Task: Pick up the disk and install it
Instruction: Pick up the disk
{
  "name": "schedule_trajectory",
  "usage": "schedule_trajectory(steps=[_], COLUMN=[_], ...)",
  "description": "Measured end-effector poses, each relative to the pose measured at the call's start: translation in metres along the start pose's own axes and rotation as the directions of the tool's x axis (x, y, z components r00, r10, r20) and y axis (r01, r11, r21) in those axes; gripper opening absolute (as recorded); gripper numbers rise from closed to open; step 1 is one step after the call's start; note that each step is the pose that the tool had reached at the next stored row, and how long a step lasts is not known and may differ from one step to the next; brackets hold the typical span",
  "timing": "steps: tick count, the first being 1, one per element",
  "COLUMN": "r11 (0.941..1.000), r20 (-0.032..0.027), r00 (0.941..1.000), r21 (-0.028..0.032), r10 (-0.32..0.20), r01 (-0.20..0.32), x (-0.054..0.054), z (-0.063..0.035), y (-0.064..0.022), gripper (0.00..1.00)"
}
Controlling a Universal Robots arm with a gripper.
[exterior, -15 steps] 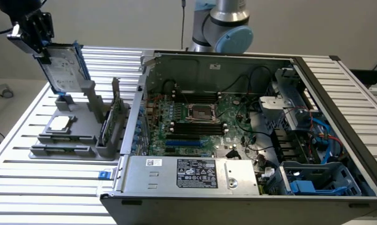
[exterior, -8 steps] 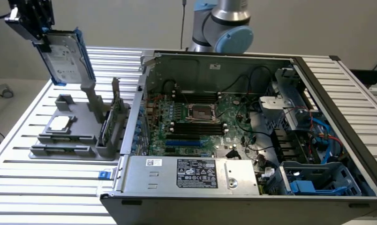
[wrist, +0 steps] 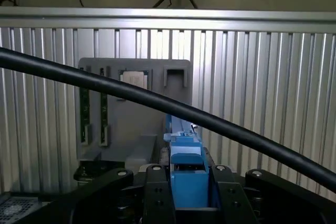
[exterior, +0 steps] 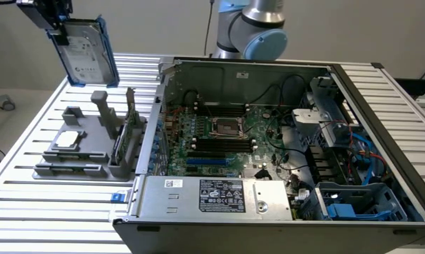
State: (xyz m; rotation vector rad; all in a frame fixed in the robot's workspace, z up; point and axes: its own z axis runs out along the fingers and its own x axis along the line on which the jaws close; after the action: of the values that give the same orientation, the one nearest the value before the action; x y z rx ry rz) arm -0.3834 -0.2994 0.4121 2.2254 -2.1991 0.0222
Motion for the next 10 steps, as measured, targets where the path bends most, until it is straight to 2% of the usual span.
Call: schedule_trajectory(steps=[7,10], r11=[1.0,1.0], r20=[-0.001,-0.0016], r00=[1.0,1.0], r21=[-0.0021,-0.0027], r10=[0.0,0.0], r01=[0.0,0.0], x=[0.003,0.007], z=[-0.0144,-0.0164], y=[-0.0318,-0.0437], gripper=[0.33,0.33])
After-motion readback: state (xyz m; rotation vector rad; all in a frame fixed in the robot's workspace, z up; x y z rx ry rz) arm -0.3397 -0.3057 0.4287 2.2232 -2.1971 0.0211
